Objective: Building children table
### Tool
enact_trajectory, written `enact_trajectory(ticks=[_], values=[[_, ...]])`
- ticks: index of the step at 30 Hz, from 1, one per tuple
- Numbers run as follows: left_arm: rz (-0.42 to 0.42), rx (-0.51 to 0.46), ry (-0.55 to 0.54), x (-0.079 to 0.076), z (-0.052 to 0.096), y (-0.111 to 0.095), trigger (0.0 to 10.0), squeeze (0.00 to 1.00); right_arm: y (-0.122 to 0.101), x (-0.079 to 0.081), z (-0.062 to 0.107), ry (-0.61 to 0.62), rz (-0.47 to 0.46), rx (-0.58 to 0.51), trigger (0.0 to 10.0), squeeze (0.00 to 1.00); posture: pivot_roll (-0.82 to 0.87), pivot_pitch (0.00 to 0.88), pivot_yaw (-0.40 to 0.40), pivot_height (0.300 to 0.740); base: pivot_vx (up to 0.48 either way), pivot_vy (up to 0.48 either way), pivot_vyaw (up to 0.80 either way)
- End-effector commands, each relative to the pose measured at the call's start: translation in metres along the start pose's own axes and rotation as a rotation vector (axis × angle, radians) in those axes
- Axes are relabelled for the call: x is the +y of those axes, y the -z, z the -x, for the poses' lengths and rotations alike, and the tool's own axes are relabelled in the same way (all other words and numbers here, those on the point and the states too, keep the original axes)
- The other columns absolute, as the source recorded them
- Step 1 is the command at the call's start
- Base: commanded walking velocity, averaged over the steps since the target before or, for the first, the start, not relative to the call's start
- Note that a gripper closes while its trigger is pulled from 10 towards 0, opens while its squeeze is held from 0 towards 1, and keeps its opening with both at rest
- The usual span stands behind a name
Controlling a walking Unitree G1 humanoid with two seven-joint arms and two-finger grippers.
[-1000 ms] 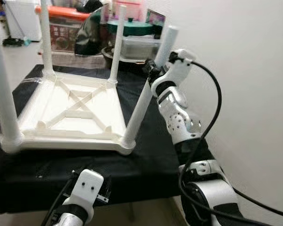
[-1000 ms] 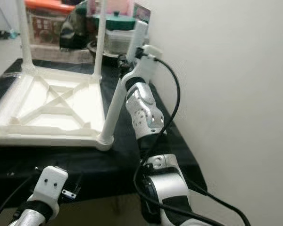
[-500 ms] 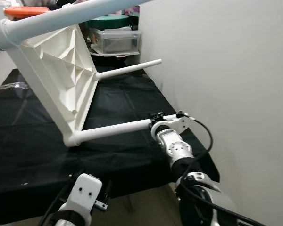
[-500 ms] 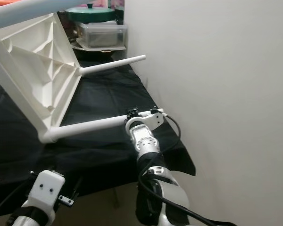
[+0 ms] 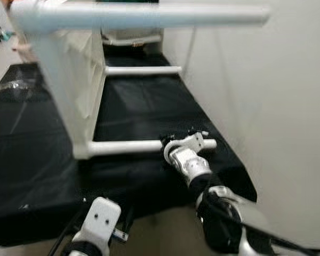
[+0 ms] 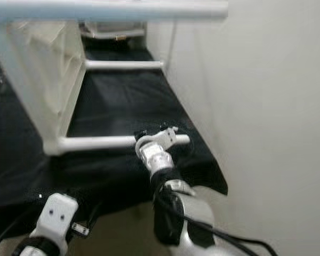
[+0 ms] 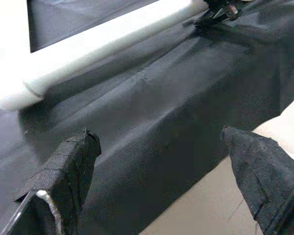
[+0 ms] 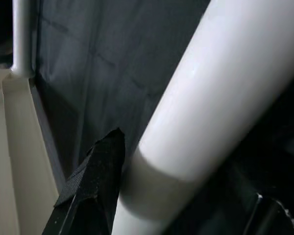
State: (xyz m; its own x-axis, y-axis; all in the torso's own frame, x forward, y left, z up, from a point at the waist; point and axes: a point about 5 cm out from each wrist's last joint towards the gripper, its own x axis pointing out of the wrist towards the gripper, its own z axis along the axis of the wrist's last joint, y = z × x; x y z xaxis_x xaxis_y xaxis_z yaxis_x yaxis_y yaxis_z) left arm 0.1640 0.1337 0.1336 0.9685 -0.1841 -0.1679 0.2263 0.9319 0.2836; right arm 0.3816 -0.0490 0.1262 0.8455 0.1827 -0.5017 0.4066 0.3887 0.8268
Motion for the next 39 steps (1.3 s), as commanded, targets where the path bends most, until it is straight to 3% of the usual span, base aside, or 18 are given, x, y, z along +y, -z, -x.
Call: enact_trajectory(ticks=[1,8,13,14,18,21,23,24,25,27,28,31,35,39], values=[[-0.002,0.013,0.000,-0.001,0.002,0.000,10.0,0.00,0.033,-0.020,-0.001,0.097,-0.016,0.096,10.0,0.00,0.31,0.129,-0.091,0.740,0.000,0.000,0.00],[-0.007,0.015,-0.005,0.000,0.000,0.001,10.0,0.00,0.018,-0.014,0.004,0.076,-0.011,0.099,10.0,0.00,0.30,0.112,-0.096,0.740,0.000,0.000,0.00],[-0.004,0.020,-0.004,0.000,-0.002,0.003,10.0,0.00,0.001,-0.026,0.025,0.097,0.024,0.095,10.0,0.00,0.28,0.087,-0.094,0.740,0.000,0.000,0.00],[-0.003,0.027,0.001,-0.001,-0.003,0.004,10.0,0.00,-0.003,-0.031,0.036,0.080,0.050,0.107,10.0,0.00,0.27,0.083,-0.089,0.740,0.000,0.000,0.00],[-0.012,0.044,0.015,-0.001,-0.004,0.007,10.0,0.00,-0.001,-0.033,0.052,-0.004,0.109,0.182,10.0,0.00,0.27,0.072,-0.089,0.740,0.000,0.000,0.00],[-0.020,0.057,0.035,-0.001,-0.007,0.011,10.0,0.00,0.004,-0.037,0.066,-0.157,0.261,0.293,10.0,0.00,0.26,0.049,-0.086,0.740,0.000,0.000,0.00],[-0.021,0.054,0.036,-0.001,-0.007,0.011,10.0,0.00,-0.002,-0.040,0.072,-0.227,0.384,0.256,10.0,0.00,0.26,0.039,-0.086,0.740,0.000,0.000,0.00],[-0.021,0.054,0.036,-0.001,-0.007,0.011,10.0,0.00,-0.002,-0.040,0.072,-0.227,0.384,0.256,10.0,0.00,0.26,0.039,-0.086,0.740,0.000,0.000,0.00],[-0.022,0.052,0.034,0.000,-0.008,0.011,10.0,0.00,-0.007,-0.041,0.075,-0.268,0.484,0.211,10.0,0.00,0.26,0.036,-0.087,0.740,0.000,0.000,0.00],[-0.040,0.036,0.000,0.006,-0.010,0.009,10.0,0.00,-0.021,-0.045,0.084,-0.294,0.803,0.030,10.0,0.00,0.25,0.016,-0.091,0.740,0.000,0.000,0.00],[-0.040,0.036,0.000,0.006,-0.010,0.009,10.0,0.00,-0.021,-0.045,0.084,-0.294,0.803,0.030,10.0,0.00,0.25,0.016,-0.091,0.740,0.000,0.000,0.00],[-0.052,0.007,-0.078,0.020,-0.017,0.006,10.0,0.00,-0.032,-0.043,0.094,-0.325,1.065,-0.167,10.0,0.00,0.24,0.000,-0.092,0.740,0.000,0.000,0.00],[-0.051,-0.036,-0.137,0.034,-0.029,0.000,10.0,0.00,-0.040,-0.041,0.101,-0.324,1.175,-0.294,10.0,0.00,0.24,0.000,-0.097,0.740,0.000,0.000,0.00],[-0.049,-0.069,-0.151,0.038,-0.034,-0.005,10.0,0.00,-0.041,-0.040,0.105,-0.342,1.257,-0.373,10.0,0.00,0.24,0.000,-0.096,0.740,0.000,0.000,0.00]])
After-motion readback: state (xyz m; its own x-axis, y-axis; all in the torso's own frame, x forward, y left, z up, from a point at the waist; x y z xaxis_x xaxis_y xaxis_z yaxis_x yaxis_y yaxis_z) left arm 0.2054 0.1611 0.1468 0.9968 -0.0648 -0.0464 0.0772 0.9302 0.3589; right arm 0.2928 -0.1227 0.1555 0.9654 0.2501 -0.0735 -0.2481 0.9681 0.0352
